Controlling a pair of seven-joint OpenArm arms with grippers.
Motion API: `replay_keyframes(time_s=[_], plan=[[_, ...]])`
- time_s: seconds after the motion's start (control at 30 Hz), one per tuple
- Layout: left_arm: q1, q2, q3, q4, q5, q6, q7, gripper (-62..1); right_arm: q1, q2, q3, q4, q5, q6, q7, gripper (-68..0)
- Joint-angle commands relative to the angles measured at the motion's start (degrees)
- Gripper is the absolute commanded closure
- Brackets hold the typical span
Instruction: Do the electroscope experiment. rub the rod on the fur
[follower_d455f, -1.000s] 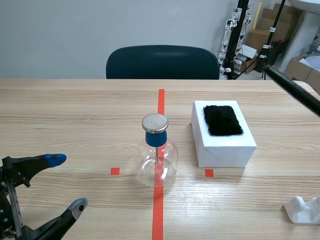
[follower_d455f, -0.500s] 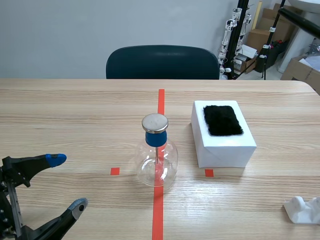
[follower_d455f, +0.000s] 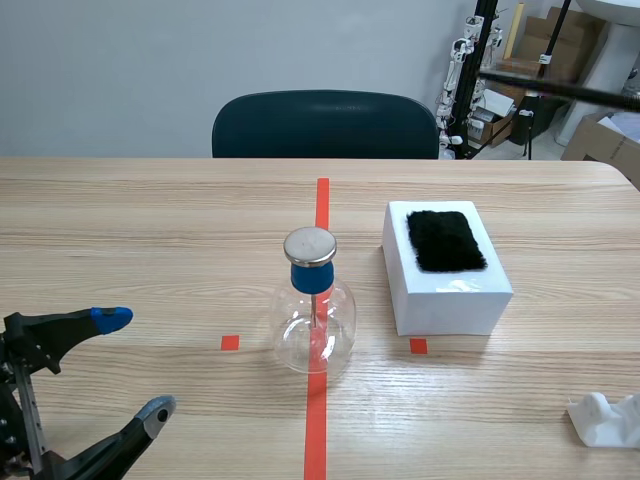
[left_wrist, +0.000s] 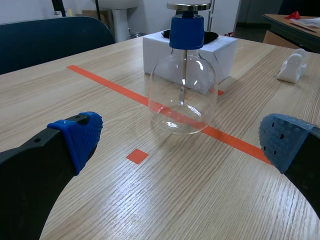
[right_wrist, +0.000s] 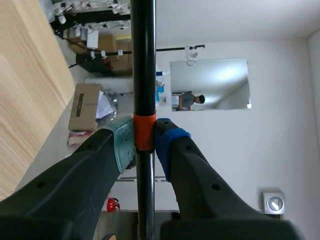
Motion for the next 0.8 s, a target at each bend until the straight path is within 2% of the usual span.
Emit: replay_keyframes(time_s=[0.0,0.27,0.57,0.77], plan=[[-0.13,-0.04,-0.24,1.09,-0.37,0.07,-0.85,-62.3,2.51,0.59,-0.28,-2.05,-0.85,-0.68,0.61,0.2],[-0.13,-0.04,-0.24,1.09,-0.37,0.07,-0.85,-62.3,9.14,0.07,-3.21,-11.76,-10.1,-1.11,5.27,0.3],[-0.13,-0.02,-0.24,1.09,-0.37,0.07,-1.01,-62.3,12.85,-4.81,-3.21,-17.35,-18.16,-1.31,6.73,0.2],[-0.13,-0.02,-0.24,1.09,-0.37,0.07,-1.01,-62.3,13.4,-6.49,-3.21,-18.84,-22.84,-1.27,6.86,0.3]])
